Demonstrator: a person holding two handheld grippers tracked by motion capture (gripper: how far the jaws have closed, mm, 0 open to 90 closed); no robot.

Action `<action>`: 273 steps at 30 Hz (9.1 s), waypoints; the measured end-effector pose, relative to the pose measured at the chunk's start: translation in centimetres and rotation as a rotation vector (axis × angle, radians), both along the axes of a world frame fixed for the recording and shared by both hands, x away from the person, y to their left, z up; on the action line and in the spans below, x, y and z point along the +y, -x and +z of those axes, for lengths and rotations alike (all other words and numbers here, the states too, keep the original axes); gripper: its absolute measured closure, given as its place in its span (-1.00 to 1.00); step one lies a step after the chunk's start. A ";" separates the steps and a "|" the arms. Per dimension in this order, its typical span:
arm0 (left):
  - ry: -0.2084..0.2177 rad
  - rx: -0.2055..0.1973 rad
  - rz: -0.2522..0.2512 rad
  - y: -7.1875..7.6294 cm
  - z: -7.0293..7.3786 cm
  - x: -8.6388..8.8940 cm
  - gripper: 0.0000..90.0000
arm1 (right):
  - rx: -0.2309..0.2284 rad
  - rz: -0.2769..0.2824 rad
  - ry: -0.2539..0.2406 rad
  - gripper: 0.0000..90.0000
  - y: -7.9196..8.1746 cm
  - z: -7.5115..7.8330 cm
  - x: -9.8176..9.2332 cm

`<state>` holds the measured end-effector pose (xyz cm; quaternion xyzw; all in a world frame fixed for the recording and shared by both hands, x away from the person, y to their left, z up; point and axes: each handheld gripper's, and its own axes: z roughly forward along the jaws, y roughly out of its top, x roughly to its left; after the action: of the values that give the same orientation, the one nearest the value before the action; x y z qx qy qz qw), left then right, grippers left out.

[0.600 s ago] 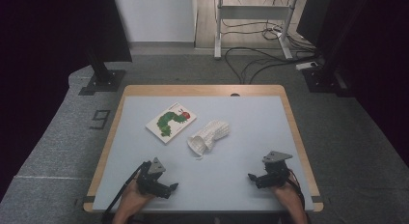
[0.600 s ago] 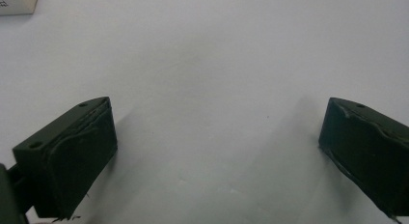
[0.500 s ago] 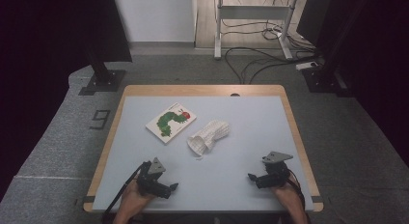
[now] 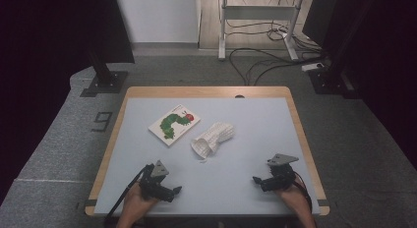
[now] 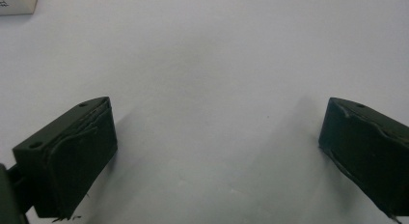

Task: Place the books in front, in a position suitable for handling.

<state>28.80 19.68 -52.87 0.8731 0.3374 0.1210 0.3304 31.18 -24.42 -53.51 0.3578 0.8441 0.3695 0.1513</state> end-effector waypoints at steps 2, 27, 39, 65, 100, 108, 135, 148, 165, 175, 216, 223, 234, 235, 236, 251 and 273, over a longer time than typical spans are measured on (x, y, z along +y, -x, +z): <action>0.000 0.000 0.000 0.0 0.0 0.0 -1.00 | 0.005 -0.003 0.000 -0.82 -0.1 0.1 0.1; 0.000 0.000 0.000 0.0 0.0 0.0 -1.00 | -0.059 0.041 -0.062 -0.97 -3.9 4.6 1.6; 0.000 0.000 0.000 0.0 0.0 0.0 -1.00 | -0.074 0.104 -0.065 -1.00 -6.5 5.6 4.1; 0.001 0.000 0.001 0.0 0.0 0.0 -1.00 | -0.083 0.208 -0.038 -1.00 -11.3 7.1 11.3; 0.001 -0.001 0.006 0.0 0.0 -0.1 -1.00 | 0.021 0.158 0.077 -0.01 -15.0 1.8 15.4; 0.000 -0.002 0.006 0.0 0.0 0.0 -1.00 | 0.026 0.075 0.057 0.56 -15.1 2.1 14.5; 0.000 -0.002 0.006 0.0 0.0 -0.1 -1.00 | -0.015 0.119 -0.019 0.57 -12.6 7.5 12.6; -0.001 -0.001 0.004 0.0 0.0 0.0 -1.00 | -0.029 0.100 -0.037 0.56 -10.8 8.5 9.7; 0.000 -0.001 0.005 0.0 0.0 0.0 -1.00 | -0.042 0.050 -0.050 0.56 -8.0 9.1 4.7; 0.000 0.000 0.005 0.0 0.0 0.0 -1.00 | -0.047 0.011 -0.060 0.56 -6.0 8.8 1.6; 0.001 0.000 0.009 0.0 0.0 -0.1 -1.00 | -0.012 -0.146 0.022 0.46 -2.3 2.3 -5.0; 0.000 -0.002 0.009 0.0 0.0 -0.1 -1.00 | 0.008 -0.143 0.012 0.35 -2.3 2.0 -5.1; 0.000 0.000 0.008 0.0 0.0 -0.1 -1.00 | -0.002 -0.135 -0.023 -0.71 -2.0 3.2 -5.1; 0.000 0.000 0.008 0.0 0.0 -0.1 -1.00 | -0.016 -0.130 -0.029 -0.73 -2.0 3.6 -5.1; 0.000 0.000 0.008 0.0 0.0 -0.1 -1.00 | -0.020 -0.132 -0.030 -0.78 -1.9 3.8 -5.1; 0.004 0.004 0.009 0.0 0.0 -0.1 -1.00 | -0.040 -0.115 -0.029 -1.00 -2.0 5.1 -3.8; 0.008 -0.043 0.073 -5.6 3.9 3.9 -1.00 | -0.057 -0.027 -0.037 -1.00 -2.8 5.7 0.5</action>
<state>34.35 23.57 -49.00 0.8562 0.3625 0.1504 0.3361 33.93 -23.92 -47.81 0.3611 0.8276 0.3931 0.1737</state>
